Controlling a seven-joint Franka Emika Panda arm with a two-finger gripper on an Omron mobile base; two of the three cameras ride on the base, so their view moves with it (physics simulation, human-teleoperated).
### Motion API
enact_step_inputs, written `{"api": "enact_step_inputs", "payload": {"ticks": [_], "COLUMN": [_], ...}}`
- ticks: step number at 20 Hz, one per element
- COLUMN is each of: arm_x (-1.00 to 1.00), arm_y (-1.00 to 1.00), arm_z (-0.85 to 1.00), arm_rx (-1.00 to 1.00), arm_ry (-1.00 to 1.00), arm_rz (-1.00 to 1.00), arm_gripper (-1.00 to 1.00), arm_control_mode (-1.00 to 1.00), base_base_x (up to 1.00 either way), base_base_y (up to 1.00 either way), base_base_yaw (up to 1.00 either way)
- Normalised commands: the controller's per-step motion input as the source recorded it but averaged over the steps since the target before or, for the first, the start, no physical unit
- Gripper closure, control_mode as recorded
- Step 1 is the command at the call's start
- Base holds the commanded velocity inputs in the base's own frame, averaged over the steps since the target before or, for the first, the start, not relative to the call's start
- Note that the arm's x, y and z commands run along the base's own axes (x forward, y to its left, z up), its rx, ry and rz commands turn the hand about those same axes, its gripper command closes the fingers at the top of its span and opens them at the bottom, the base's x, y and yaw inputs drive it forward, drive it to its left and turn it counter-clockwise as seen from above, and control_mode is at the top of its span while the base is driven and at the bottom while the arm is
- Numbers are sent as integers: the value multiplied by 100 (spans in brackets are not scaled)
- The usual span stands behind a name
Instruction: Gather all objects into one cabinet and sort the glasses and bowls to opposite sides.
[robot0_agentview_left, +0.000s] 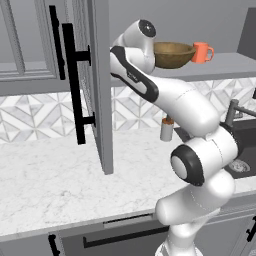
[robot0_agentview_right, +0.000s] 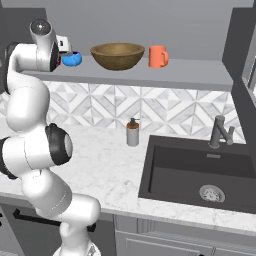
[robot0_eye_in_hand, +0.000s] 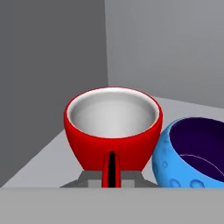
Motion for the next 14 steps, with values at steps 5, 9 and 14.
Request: {"api": "enact_step_inputs", "payload": {"ticks": [5,9,14], "arm_x": [14,1,0], "arm_y": [4,1,0], "arm_z": [0,0,0], "arm_rx": [0,0,0], "arm_ry": [0,0,0], "arm_rz": [0,0,0], "arm_gripper": [100,-100,-100], "arm_control_mode": [-100,-100,-100], "base_base_x": [0,0,0], "base_base_y": [0,0,0], "base_base_yaw": [0,0,0]}}
